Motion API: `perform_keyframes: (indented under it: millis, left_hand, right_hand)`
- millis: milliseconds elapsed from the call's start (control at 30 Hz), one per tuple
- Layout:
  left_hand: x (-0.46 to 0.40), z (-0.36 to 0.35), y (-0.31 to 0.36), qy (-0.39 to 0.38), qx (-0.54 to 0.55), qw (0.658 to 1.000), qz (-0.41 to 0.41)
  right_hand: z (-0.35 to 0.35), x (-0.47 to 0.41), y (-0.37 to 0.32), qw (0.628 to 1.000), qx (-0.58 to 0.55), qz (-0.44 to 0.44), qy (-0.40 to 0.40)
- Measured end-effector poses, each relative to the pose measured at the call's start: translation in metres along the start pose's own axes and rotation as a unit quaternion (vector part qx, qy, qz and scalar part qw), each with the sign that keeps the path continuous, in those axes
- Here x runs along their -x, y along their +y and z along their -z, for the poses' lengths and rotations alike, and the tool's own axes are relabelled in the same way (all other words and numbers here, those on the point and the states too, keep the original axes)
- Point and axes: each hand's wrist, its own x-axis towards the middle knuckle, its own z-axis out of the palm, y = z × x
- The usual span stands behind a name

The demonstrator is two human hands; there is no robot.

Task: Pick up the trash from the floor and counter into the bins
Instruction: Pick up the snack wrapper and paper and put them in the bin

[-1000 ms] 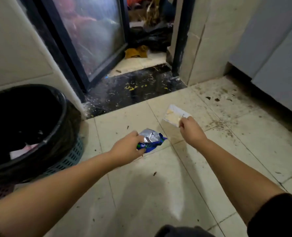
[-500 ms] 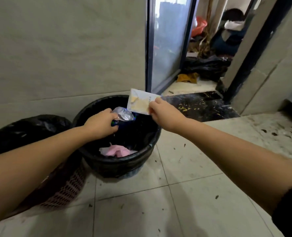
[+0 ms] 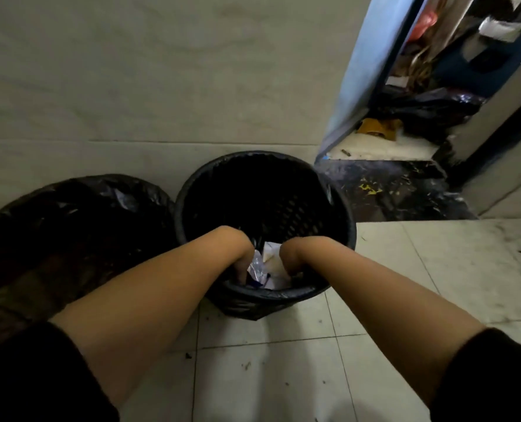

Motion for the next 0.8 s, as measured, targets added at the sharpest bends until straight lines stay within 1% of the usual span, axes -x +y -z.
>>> perform_keyframes:
  millis: [67, 133, 200, 367, 533, 700, 800]
  left_hand:
    - [0.012, 0.005, -0.003, 0.015, 0.017, 1.000, -0.010]
    - [0.029, 0.012, -0.010, 0.070, 0.011, 0.997, -0.035]
    - [0.056, 0.022, -0.018, 0.100, 0.032, 0.994, -0.040]
    - [0.157, 0.060, -0.035, 0.138, 0.129, 0.980, -0.057]
    - [0.279, 0.093, -0.024, 0.169, 0.187, 0.963, -0.094]
    - [0.395, 0.129, -0.019, 0.180, 0.193, 0.955, -0.131]
    - [0.455, 0.148, -0.026, 0.196, 0.169, 0.951, -0.171]
  right_hand:
    - [0.008, 0.009, 0.003, 0.999, -0.028, 0.006, 0.030]
    - [0.026, 0.031, 0.009, 0.996, -0.032, 0.023, 0.076]
    - [0.048, 0.059, 0.016, 0.995, -0.034, 0.034, 0.088]
    - [0.108, 0.153, 0.029, 0.995, -0.039, 0.029, 0.088]
    - [0.154, 0.266, 0.020, 0.994, -0.087, -0.013, 0.070]
    - [0.193, 0.382, -0.004, 0.983, -0.167, -0.052, 0.045]
    - [0.211, 0.450, -0.018, 0.961, -0.252, -0.092, 0.062]
